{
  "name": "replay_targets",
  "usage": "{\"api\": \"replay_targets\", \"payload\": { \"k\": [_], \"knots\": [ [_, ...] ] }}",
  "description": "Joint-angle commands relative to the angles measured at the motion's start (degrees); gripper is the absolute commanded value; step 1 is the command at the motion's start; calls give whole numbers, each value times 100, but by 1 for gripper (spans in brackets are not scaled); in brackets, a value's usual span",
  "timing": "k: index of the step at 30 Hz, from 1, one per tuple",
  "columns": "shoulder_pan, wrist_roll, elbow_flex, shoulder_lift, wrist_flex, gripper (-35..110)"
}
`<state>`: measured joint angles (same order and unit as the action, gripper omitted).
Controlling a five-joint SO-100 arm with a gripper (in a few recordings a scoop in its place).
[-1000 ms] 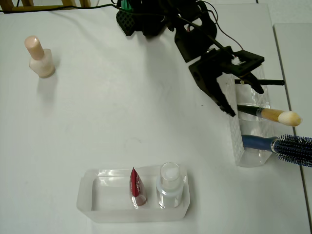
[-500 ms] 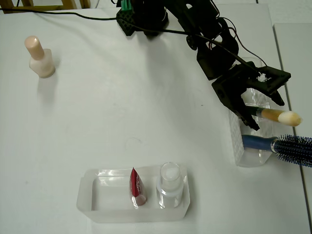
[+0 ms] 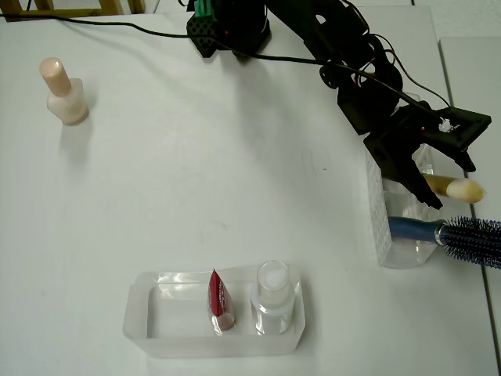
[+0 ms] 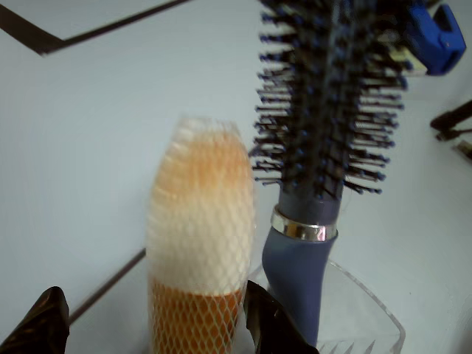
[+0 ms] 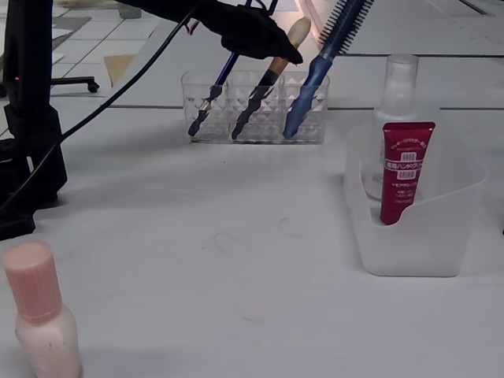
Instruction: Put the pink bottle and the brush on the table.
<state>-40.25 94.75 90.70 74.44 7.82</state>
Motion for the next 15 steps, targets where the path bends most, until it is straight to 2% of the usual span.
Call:
{"api": "replay_targets", "payload": {
  "k": [1, 15],
  "knots": [
    [-62, 53, -141, 132, -35, 34],
    [-62, 53, -70, 35, -62, 25]
  ]
}}
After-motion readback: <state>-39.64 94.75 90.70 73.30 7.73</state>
